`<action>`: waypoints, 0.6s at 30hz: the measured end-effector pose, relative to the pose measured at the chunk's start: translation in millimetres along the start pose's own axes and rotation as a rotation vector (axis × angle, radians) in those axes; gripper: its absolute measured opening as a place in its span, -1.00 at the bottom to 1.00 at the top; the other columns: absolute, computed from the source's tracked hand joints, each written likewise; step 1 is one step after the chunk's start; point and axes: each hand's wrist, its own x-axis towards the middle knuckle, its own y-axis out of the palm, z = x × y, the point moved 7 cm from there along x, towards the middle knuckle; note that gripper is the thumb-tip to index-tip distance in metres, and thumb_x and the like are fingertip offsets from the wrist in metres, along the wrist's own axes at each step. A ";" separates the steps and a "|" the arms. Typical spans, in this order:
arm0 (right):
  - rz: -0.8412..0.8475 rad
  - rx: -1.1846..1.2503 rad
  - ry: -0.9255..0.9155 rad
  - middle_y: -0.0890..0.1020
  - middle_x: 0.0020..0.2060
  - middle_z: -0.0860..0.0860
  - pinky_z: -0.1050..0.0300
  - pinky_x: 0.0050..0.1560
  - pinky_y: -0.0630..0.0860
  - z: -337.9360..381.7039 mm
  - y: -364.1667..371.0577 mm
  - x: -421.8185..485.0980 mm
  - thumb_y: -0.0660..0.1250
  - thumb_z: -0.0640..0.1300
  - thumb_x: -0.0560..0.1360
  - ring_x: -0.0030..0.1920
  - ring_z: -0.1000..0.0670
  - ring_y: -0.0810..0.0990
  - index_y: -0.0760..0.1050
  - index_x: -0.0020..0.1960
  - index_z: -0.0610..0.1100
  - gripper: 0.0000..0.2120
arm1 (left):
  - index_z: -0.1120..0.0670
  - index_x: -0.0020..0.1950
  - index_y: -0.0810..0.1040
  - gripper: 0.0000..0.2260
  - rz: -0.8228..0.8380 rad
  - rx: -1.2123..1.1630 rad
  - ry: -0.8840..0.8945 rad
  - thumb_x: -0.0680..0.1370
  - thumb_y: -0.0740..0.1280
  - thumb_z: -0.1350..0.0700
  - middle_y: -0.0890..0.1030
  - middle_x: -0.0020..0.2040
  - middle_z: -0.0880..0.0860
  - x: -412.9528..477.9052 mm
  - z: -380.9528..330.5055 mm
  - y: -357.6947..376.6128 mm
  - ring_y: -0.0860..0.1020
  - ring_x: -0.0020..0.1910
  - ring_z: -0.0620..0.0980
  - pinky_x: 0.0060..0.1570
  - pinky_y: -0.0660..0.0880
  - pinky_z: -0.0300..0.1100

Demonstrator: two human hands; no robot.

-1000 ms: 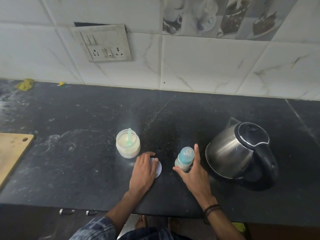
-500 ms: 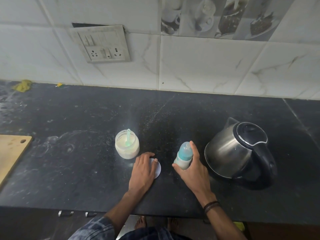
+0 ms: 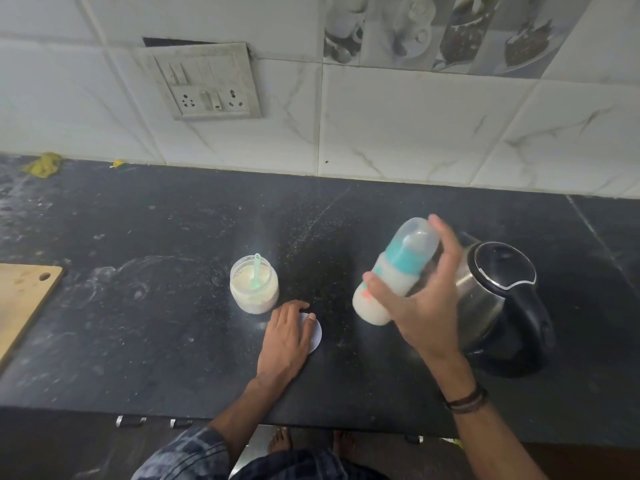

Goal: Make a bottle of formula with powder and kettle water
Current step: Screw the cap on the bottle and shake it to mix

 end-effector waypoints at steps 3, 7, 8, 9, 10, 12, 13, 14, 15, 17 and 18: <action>-0.162 0.062 -0.158 0.27 0.41 0.07 0.34 0.17 0.50 32.9 -24.6 15.3 0.57 -0.41 0.33 0.27 0.29 0.45 0.00 0.50 -0.32 -0.04 | 0.07 0.29 0.48 -0.60 -0.002 0.023 0.014 0.65 0.05 -0.13 0.52 0.26 -0.03 -0.4 -2.6 -0.9 0.42 0.24 -0.06 0.30 0.38 -0.15; -0.358 0.122 -0.219 0.20 0.41 -0.18 0.18 0.28 0.49 48.9 -38.7 16.1 0.53 -0.32 0.43 0.34 0.13 0.43 -0.10 0.50 -0.42 -0.05 | 0.05 0.29 0.47 -0.64 -0.003 0.022 0.007 0.66 0.07 -0.12 0.52 0.25 -0.05 -0.3 -0.8 0.1 0.41 0.25 -0.06 0.30 0.37 -0.15; -0.267 0.066 -0.196 0.26 0.40 -0.09 0.20 0.27 0.49 46.8 -26.4 14.6 0.56 -0.29 0.39 0.31 0.17 0.44 -0.01 0.51 -0.32 -0.06 | 0.05 0.28 0.48 -0.65 -0.003 0.029 0.012 0.66 0.08 -0.11 0.52 0.25 -0.05 -0.7 -0.9 -0.2 0.43 0.24 -0.04 0.30 0.38 -0.14; -0.146 0.026 -0.160 0.31 0.38 0.01 0.26 0.22 0.50 42.7 -13.0 10.7 0.59 -0.29 0.34 0.27 0.23 0.46 0.07 0.49 -0.23 -0.08 | 0.07 0.28 0.48 -0.66 -0.008 0.038 0.021 0.66 0.10 -0.09 0.53 0.24 -0.03 -0.3 -1.1 0.3 0.44 0.22 -0.01 0.29 0.39 -0.11; -0.061 0.023 -0.144 0.36 0.35 0.08 0.31 0.17 0.50 40.4 -5.6 6.2 0.60 -0.30 0.30 0.24 0.26 0.48 0.14 0.47 -0.19 -0.10 | 0.08 0.28 0.49 -0.67 -0.007 0.047 0.026 0.66 0.12 -0.06 0.54 0.24 -0.01 0.2 -1.2 1.2 0.45 0.21 0.01 0.28 0.40 -0.10; -0.149 0.086 -0.129 0.44 0.33 -0.09 0.21 0.17 0.55 33.4 -21.6 6.9 0.65 -0.19 0.29 0.25 0.10 0.56 0.18 0.41 -0.34 -0.11 | 0.07 0.31 0.49 -0.72 -0.005 0.061 -0.010 0.67 0.19 -0.01 0.55 0.24 0.02 2.1 -0.7 2.4 0.46 0.22 0.01 0.27 0.39 -0.14; -0.261 0.159 -0.103 0.46 0.33 -0.23 0.01 0.16 0.60 30.0 -37.5 9.2 0.68 -0.07 0.31 0.25 -0.11 0.59 0.17 0.39 -0.48 -0.04 | 0.06 0.33 0.49 -0.73 -0.002 0.066 -0.028 0.67 0.22 0.00 0.55 0.24 0.03 2.7 0.6 2.7 0.46 0.23 0.00 0.26 0.37 -0.16; -0.385 0.254 -0.058 0.46 0.34 -0.34 -0.19 0.12 0.62 22.8 -51.8 11.4 0.69 0.03 0.32 0.22 -0.26 0.61 0.15 0.41 -0.54 0.04 | 0.07 0.33 0.49 -0.74 -0.003 0.069 -0.030 0.67 0.23 0.02 0.55 0.24 0.03 2.7 0.9 2.5 0.45 0.23 -0.01 0.26 0.37 -0.17; -0.476 0.332 -0.014 0.45 0.34 -0.41 -0.32 0.07 0.61 13.3 -60.6 12.7 0.69 0.07 0.31 0.20 -0.37 0.60 0.13 0.43 -0.55 0.10 | 0.08 0.31 0.49 -0.76 -0.007 0.065 -0.013 0.67 0.24 0.05 0.55 0.24 0.03 2.3 0.2 2.0 0.45 0.23 0.00 0.27 0.38 -0.14; -0.470 0.255 0.014 0.45 0.36 -0.37 -0.29 0.10 0.61 13.2 -52.8 11.5 0.69 0.04 0.30 0.23 -0.32 0.60 0.08 0.45 -0.52 0.12 | 0.12 0.27 0.50 -0.79 -0.007 0.053 0.028 0.68 0.23 0.09 0.54 0.23 0.03 -0.3 -3.9 -0.3 0.44 0.22 0.02 0.28 0.41 -0.08; -0.366 0.161 -0.018 0.46 0.36 -0.23 -0.10 0.16 0.62 22.2 -40.7 13.2 0.69 -0.04 0.30 0.25 -0.15 0.60 0.09 0.46 -0.45 0.05 | 0.12 0.26 0.50 -0.79 -0.007 0.050 0.037 0.68 0.22 0.08 0.55 0.23 0.03 -1.4 -5.9 -1.3 0.45 0.21 0.03 0.27 0.42 -0.06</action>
